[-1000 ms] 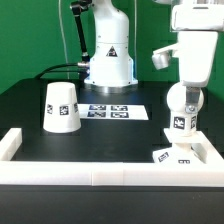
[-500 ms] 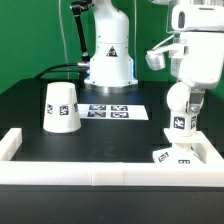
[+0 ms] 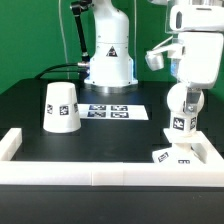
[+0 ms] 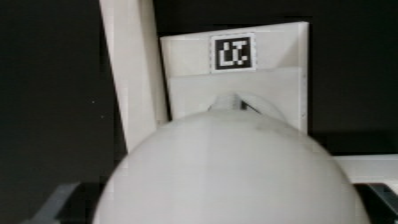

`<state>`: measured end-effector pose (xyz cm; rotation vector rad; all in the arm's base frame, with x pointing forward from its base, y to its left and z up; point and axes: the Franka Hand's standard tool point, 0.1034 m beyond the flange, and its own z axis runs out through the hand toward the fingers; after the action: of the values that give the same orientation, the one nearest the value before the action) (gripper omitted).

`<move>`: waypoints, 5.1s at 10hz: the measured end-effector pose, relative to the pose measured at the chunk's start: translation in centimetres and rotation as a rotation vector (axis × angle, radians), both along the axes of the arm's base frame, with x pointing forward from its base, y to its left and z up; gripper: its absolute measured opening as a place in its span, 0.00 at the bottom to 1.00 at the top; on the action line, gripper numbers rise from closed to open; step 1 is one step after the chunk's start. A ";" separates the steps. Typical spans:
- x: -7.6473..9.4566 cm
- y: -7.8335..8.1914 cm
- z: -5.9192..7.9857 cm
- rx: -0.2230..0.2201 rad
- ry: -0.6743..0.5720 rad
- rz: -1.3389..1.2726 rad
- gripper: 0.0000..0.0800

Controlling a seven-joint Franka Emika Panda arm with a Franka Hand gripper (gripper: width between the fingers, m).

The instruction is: Assemble lamp

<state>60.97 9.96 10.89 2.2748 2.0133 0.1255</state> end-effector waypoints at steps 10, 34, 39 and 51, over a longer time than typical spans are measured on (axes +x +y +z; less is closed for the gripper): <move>0.1 0.1 0.1 0.135 -0.025 -1.002 0.72; -0.8 0.8 -0.5 0.313 0.174 -2.774 0.72; -0.8 1.1 -0.5 0.325 0.206 -2.888 0.85; -1.0 1.7 -0.2 0.310 0.166 -2.048 0.87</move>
Offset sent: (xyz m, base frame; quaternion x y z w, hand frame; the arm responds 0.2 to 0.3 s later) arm -0.0055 0.0014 0.0022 0.0099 0.0074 0.3074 0.9515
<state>59.99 11.68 10.67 3.1486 -0.9990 0.0374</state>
